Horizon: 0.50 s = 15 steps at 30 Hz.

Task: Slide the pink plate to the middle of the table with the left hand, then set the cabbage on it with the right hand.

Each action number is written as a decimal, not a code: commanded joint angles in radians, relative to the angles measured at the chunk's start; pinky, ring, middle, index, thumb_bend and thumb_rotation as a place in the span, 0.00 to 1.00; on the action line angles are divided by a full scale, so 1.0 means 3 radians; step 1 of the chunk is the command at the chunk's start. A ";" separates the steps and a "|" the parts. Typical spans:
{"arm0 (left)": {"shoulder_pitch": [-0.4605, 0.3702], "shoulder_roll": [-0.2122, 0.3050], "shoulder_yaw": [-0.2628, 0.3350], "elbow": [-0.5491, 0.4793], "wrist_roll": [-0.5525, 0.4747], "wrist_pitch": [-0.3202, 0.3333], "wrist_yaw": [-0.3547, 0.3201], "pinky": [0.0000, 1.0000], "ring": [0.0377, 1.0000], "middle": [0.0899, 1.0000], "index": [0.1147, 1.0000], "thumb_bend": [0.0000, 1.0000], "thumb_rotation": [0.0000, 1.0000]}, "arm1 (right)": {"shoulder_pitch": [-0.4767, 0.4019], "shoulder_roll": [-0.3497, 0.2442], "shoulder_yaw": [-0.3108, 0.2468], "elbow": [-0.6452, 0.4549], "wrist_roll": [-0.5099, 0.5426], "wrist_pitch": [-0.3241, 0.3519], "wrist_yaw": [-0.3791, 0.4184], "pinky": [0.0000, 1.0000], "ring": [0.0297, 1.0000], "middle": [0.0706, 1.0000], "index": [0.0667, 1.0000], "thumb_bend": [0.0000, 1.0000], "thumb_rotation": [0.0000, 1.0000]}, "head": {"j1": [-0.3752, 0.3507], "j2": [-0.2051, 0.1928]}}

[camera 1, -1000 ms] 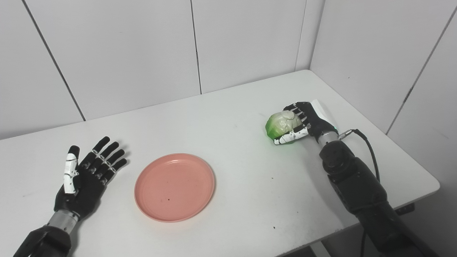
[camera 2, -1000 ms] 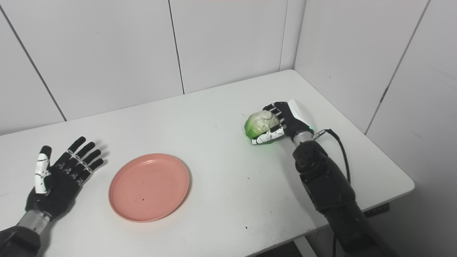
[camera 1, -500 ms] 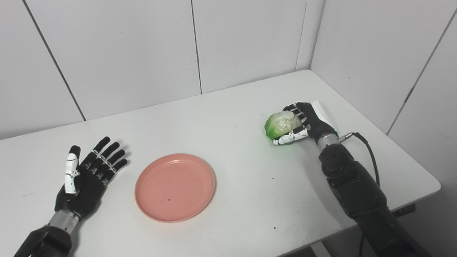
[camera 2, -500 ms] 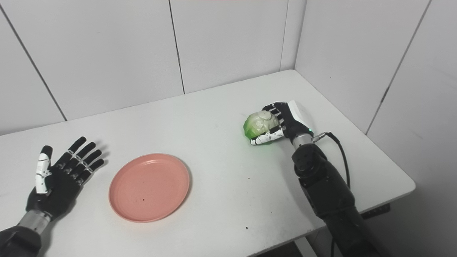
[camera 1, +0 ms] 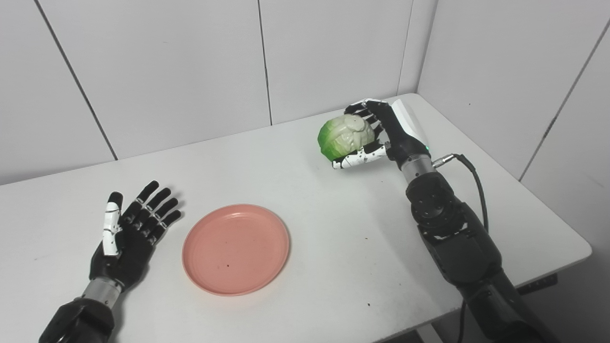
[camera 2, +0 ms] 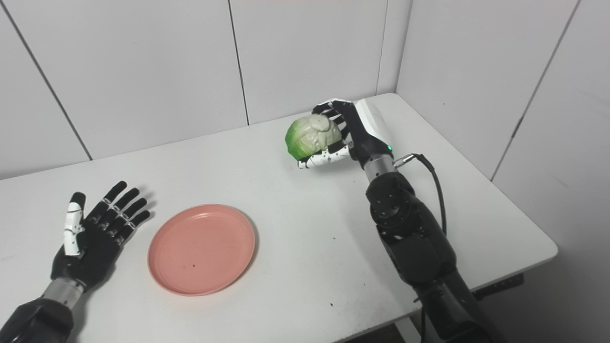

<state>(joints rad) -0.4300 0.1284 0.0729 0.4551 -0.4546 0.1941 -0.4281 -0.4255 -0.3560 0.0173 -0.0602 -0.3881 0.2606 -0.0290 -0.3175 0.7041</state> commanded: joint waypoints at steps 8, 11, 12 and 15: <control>0.0209 -0.0177 -0.0127 -0.0216 0.0181 0.0452 0.0345 0.87 0.88 0.88 0.87 0.61 1.00 | -0.0284 0.0250 0.0249 -0.0272 -0.0109 -0.0001 0.0125 0.33 0.39 0.41 0.50 0.52 0.00 | 0.0367 0.0024; 0.0221 -0.0226 -0.0158 -0.0288 0.0191 0.0492 0.0400 0.88 0.90 0.90 0.88 0.60 1.00 | -0.0315 0.0314 0.0334 -0.0266 -0.0109 -0.0069 0.0173 0.33 0.39 0.41 0.49 0.52 0.00 | 0.0505 0.0041; 0.0222 -0.0237 -0.0166 -0.0301 0.0196 0.0501 0.0416 0.89 0.90 0.90 0.88 0.59 1.00 | -0.0324 0.0334 0.0356 -0.0261 -0.0096 -0.0092 0.0188 0.32 0.38 0.41 0.50 0.52 0.00 | 0.0505 0.0041; 0.0228 -0.0282 -0.0191 -0.0354 0.0218 0.0526 0.0469 0.89 0.90 0.90 0.89 0.59 1.00 | -0.0341 0.0394 0.0429 -0.0255 -0.0094 -0.0114 0.0227 0.32 0.38 0.41 0.49 0.52 0.00 | 0.0645 0.0060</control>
<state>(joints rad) -0.3896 0.0500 0.0305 0.3276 -0.4165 0.2706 -0.3216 -0.4695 -0.2397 0.1439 -0.1029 -0.4102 0.2762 0.0398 -0.1245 0.7209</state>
